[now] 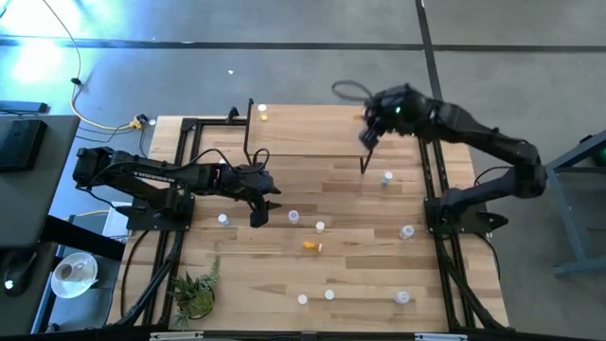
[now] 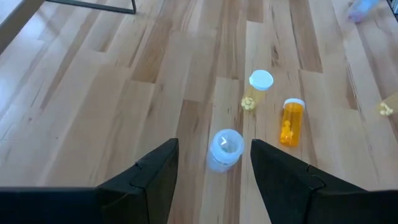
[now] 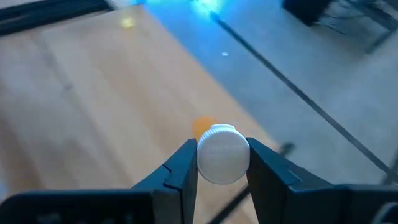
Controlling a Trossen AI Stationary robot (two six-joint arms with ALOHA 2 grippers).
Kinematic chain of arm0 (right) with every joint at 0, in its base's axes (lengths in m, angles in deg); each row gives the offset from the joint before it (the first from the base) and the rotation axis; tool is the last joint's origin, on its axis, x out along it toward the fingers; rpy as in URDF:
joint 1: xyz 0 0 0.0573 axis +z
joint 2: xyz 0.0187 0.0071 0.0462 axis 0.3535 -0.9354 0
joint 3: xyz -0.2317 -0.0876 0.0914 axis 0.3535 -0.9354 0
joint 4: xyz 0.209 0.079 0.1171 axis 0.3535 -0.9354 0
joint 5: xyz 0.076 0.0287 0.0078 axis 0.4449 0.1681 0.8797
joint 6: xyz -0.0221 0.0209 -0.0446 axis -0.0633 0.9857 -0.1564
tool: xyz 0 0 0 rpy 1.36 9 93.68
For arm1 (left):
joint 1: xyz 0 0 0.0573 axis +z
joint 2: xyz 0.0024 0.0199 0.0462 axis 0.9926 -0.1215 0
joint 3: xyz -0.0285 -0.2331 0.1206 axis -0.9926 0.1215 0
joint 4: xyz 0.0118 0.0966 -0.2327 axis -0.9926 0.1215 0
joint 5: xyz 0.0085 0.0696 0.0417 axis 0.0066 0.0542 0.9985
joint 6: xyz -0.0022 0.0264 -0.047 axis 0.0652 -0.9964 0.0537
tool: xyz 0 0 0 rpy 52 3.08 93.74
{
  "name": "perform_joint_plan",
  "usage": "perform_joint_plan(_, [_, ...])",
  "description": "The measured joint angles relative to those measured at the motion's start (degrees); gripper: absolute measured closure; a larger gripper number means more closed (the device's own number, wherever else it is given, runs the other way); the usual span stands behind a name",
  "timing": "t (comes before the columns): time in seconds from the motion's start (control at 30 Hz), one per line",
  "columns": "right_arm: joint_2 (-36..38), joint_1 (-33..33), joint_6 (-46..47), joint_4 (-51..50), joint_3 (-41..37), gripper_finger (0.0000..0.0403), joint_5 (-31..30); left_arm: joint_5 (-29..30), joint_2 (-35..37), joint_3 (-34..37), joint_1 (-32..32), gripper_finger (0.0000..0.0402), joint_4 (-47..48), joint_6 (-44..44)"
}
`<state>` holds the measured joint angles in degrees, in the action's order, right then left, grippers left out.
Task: Pick and place medicine bottles onto shelf by color
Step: Put the top right orange pill bottle on the shelf
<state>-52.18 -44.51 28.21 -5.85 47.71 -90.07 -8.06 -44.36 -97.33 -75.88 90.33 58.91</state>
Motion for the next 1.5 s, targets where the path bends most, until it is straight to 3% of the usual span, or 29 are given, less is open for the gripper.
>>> perform_joint_plan(0.43, [-1.03, -12.21, 0.1, -3.87, 6.46, 0.0304, 0.18, -0.04, 0.0, 0.0, 0.0, 0.0211, 0.0, 1.97])
perform_joint_plan(0.9, [-18.91, -12.97, 0.0, -23.05, 28.48, 0.0304, 0.37, -0.06, 0.0, -0.02, 0.0, 0.0211, 0.28, 2.86])
perform_joint_plan(1.5, [-33.63, -12.51, -5.38, -25.13, 29.58, 0.0304, 9.33, -0.06, 0.0, -0.02, 0.0, 0.0211, 0.26, 2.84])
